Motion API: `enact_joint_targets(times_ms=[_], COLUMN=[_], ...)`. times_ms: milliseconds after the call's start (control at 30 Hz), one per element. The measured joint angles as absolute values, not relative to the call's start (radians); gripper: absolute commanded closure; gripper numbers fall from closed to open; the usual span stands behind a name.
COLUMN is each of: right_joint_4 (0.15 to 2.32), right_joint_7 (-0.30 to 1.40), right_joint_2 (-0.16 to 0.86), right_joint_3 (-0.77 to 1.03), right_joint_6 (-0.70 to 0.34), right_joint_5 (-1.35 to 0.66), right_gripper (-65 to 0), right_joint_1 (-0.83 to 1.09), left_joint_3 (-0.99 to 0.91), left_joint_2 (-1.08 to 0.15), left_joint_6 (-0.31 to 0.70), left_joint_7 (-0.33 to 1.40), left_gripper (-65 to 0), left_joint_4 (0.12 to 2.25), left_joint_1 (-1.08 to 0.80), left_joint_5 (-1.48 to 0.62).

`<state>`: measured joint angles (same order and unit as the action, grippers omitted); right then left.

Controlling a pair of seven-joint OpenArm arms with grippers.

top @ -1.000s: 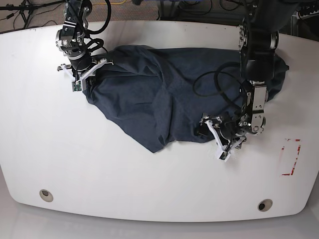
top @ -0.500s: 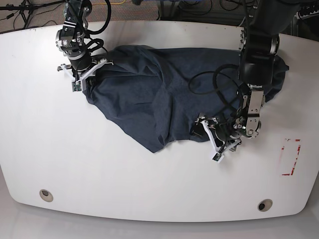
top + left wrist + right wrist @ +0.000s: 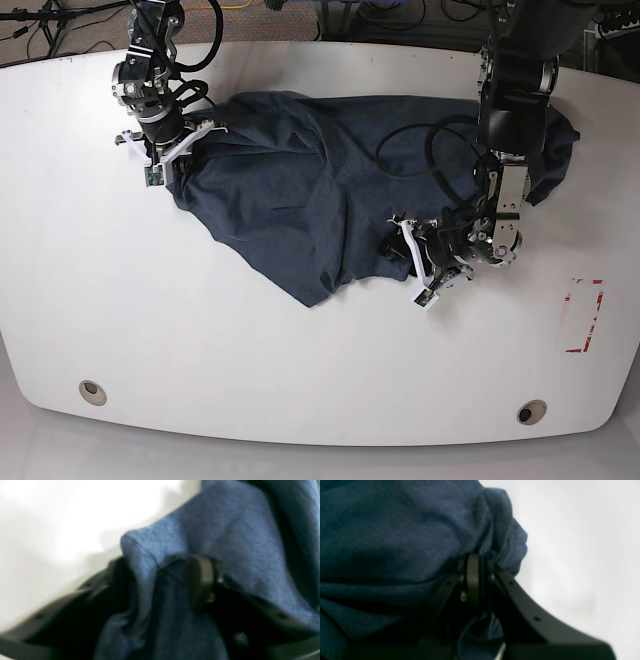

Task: Fold the T-shirt properly
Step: 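Move the left gripper onto the T-shirt's loose hem and grasp it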

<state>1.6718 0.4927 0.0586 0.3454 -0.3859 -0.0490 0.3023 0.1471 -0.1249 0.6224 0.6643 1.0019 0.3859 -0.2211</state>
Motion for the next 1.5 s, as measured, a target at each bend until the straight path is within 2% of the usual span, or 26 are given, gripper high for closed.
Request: enact_joint_targets(times_ms=[100,133,367,500,833,1500], right_joint_4=[1.672,1.672,1.671,1.669,1.667,1.568], right_joint_7=[0.493,0.493,0.493,0.498,0.501,0.457], right_joint_2=[0.059,0.059,0.059,0.059,0.058,0.101], right_joint_3=[0.345,0.345,0.345,0.345,0.345,0.349], right_joint_6=[-0.386,-0.386,-0.386,-0.386,-0.39,-0.393], right_joint_5=[-0.049,-0.049,-0.049,-0.049,-0.049,-0.066], right_gripper=[-3.3,-3.3,-3.3,-3.3,-3.3,-3.3], right_joint_1=[0.302,0.302,0.299,0.292,0.284,0.214], left_joint_3=[0.146,0.146,0.141,0.091,-0.025,-0.258], left_joint_2=[-0.126,-0.128,-0.142,-0.134,-0.171,-0.175], left_joint_6=[0.622,0.621,0.603,0.589,0.577,0.581], left_joint_7=[0.661,0.659,0.626,0.664,0.808,0.989], left_gripper=[-2.8,-0.3,0.0,0.0,0.0,0.0], left_joint_4=[0.999,0.998,1.01,1.051,1.262,1.72], left_joint_1=[0.385,0.384,0.36,0.346,0.265,0.134], left_joint_5=[-0.223,-0.223,-0.251,-0.229,-0.196,-0.207])
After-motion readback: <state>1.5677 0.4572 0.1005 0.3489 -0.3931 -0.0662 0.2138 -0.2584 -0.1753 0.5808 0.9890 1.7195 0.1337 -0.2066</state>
